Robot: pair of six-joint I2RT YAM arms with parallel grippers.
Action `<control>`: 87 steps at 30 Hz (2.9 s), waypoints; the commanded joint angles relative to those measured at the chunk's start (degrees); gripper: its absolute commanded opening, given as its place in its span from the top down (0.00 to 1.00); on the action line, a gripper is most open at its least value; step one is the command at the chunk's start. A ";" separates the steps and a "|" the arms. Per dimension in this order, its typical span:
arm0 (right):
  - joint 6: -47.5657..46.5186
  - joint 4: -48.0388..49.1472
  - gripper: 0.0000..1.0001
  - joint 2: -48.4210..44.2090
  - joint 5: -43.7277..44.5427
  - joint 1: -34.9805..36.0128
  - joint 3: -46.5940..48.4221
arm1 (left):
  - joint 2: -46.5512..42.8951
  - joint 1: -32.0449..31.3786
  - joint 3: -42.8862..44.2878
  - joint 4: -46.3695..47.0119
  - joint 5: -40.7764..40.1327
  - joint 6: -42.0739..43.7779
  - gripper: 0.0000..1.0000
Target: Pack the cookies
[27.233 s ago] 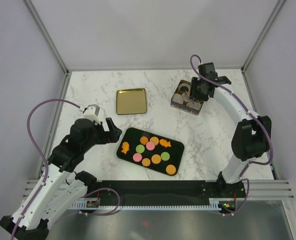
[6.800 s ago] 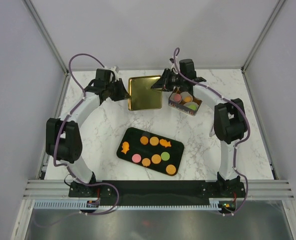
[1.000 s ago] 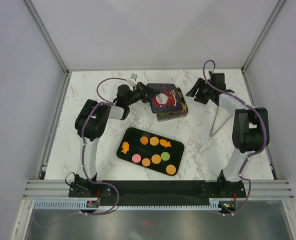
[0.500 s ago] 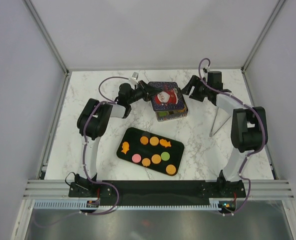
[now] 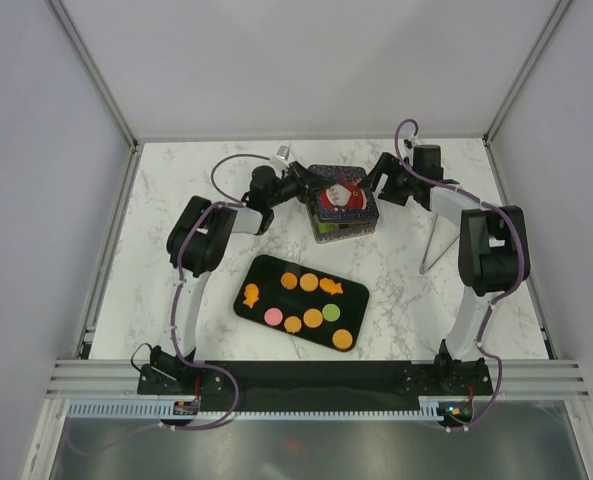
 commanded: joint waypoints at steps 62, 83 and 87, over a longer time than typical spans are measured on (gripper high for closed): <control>3.25 7.28 0.28 9.01 -10.10 -1.77 2.33 | -8.90 2.34 -2.87 -17.26 -2.17 9.83 0.54; 2.99 7.36 0.28 9.63 -10.45 -1.42 2.51 | -11.98 3.22 -3.30 -25.36 -2.62 14.85 0.53; 2.99 7.36 0.28 9.54 -10.19 -1.24 2.34 | -12.77 3.66 -4.01 -26.06 -2.35 15.38 0.53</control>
